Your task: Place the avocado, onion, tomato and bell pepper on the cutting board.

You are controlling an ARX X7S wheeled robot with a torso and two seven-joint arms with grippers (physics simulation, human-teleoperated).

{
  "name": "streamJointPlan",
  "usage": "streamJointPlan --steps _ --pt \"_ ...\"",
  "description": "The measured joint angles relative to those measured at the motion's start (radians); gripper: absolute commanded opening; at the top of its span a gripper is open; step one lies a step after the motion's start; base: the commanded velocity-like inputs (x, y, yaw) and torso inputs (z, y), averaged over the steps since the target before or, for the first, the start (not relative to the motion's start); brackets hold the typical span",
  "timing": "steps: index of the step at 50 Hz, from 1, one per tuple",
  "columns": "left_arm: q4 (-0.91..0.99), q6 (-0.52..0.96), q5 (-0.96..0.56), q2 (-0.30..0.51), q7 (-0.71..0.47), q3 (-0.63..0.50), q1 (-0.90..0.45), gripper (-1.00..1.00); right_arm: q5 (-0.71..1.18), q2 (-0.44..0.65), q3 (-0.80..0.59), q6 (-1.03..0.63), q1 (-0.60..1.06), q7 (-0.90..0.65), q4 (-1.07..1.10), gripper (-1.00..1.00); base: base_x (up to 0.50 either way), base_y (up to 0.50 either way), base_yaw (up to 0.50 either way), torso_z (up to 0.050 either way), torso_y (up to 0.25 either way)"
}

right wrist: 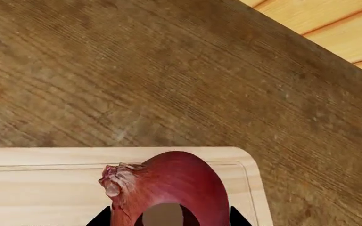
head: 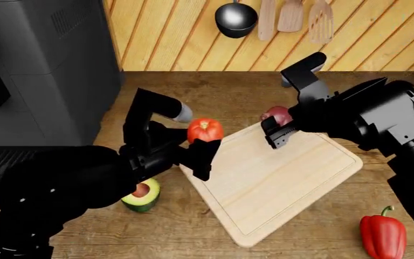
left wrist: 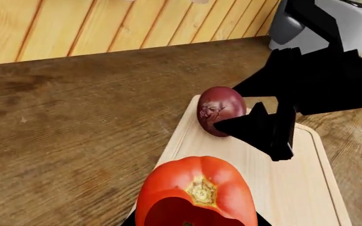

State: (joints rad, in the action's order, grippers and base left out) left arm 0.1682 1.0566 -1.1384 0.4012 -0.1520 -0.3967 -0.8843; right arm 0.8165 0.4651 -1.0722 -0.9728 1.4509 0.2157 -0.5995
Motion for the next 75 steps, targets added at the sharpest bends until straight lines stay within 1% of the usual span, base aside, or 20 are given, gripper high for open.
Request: streamJointPlan --steps 10,11,30,42,52,57,62,75 --pt "-0.001 -0.004 -0.002 0.001 -0.001 -0.003 0.001 -1.00 -0.008 -0.006 -0.005 0.000 0.004 0.009 -0.009 -1.00 0.00 0.00 0.00 0.000 0.000" --pt "-0.001 -0.005 -0.002 0.001 -0.002 -0.003 0.001 -1.00 -0.009 -0.006 -0.005 -0.001 0.004 0.009 -0.008 1.00 0.00 0.00 0.00 0.000 0.000" --pt "0.003 -0.011 -0.009 0.005 -0.007 -0.007 0.002 -1.00 0.008 0.020 0.000 -0.039 0.003 -0.004 0.052 1.00 0.00 0.00 0.00 0.000 0.000" --pt "0.004 -0.015 -0.013 0.007 -0.006 -0.011 0.005 -1.00 0.036 0.062 0.039 -0.072 0.023 -0.060 0.145 1.00 0.00 0.00 0.00 0.000 0.000" --pt "0.002 -0.015 -0.018 0.004 -0.003 -0.019 0.006 -1.00 0.086 0.115 0.096 -0.106 0.025 -0.135 0.280 1.00 0.00 0.00 0.00 0.000 0.000" --pt "-0.005 -0.018 -0.015 -0.003 0.004 -0.028 0.003 -1.00 0.133 0.153 0.148 -0.126 0.015 -0.203 0.380 1.00 0.00 0.00 0.00 0.002 0.000" --pt "-0.019 -0.025 -0.008 -0.013 0.016 -0.039 -0.004 -1.00 0.212 0.208 0.227 -0.148 -0.014 -0.311 0.516 1.00 0.00 0.00 0.00 0.000 0.000" --pt "-0.083 -0.054 0.029 -0.039 0.061 -0.076 -0.016 -1.00 0.488 0.388 0.474 -0.122 -0.179 -0.708 0.920 1.00 0.00 0.00 0.00 0.000 0.000"
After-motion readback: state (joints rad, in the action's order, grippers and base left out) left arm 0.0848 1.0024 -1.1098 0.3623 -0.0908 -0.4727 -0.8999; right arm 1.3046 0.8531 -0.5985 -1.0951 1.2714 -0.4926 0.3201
